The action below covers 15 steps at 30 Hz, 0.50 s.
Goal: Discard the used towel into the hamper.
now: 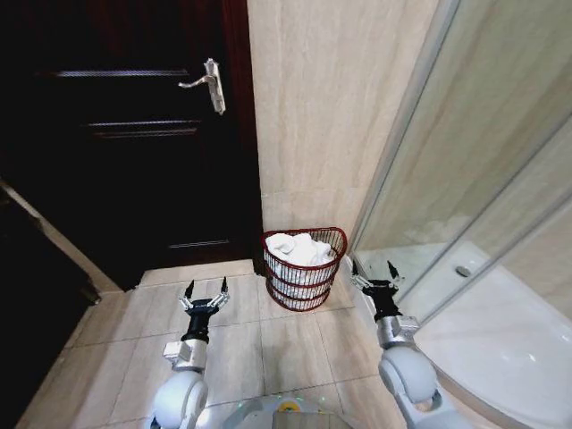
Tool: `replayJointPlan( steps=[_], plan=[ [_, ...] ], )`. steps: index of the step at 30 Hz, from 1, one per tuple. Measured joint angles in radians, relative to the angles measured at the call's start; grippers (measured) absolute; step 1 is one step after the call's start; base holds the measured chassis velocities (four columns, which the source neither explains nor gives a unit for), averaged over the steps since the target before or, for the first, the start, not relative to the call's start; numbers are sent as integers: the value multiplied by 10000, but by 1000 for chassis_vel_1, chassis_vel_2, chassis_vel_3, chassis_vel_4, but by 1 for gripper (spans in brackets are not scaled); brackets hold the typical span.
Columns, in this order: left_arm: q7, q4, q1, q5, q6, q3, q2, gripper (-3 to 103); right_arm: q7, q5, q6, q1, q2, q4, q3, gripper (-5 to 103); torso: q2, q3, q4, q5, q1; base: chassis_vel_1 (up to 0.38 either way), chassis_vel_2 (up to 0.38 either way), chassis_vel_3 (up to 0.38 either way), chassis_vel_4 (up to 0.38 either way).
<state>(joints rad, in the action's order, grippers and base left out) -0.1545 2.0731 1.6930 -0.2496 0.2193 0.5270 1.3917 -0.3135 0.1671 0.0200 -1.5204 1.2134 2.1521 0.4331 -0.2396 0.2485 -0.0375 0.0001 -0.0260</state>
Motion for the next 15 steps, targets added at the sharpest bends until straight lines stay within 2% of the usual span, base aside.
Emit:
replayJointPlan(
  steps=[10, 13, 15],
  plan=[
    [-24, -58, 100, 62, 230, 85, -70, 100, -63, -145, 189, -47, 218, 124, 103, 100, 0, 0, 0, -1, -2, 85, 74, 65, 72],
    [-164, -137, 120, 167, 407, -17, -36, 100, 33, -708, 284, -24, 911, 77, 319, 100, 0, 0, -2, -1, -2, 74, 81, 69, 71],
    [-259, -179, 106, 227, 485, -62, -23, 100, 126, -825, 302, -52, 1094, 78, 378, 100, 0, 1, -3, 0, -2, 53, 68, 58, 60]
  ],
)
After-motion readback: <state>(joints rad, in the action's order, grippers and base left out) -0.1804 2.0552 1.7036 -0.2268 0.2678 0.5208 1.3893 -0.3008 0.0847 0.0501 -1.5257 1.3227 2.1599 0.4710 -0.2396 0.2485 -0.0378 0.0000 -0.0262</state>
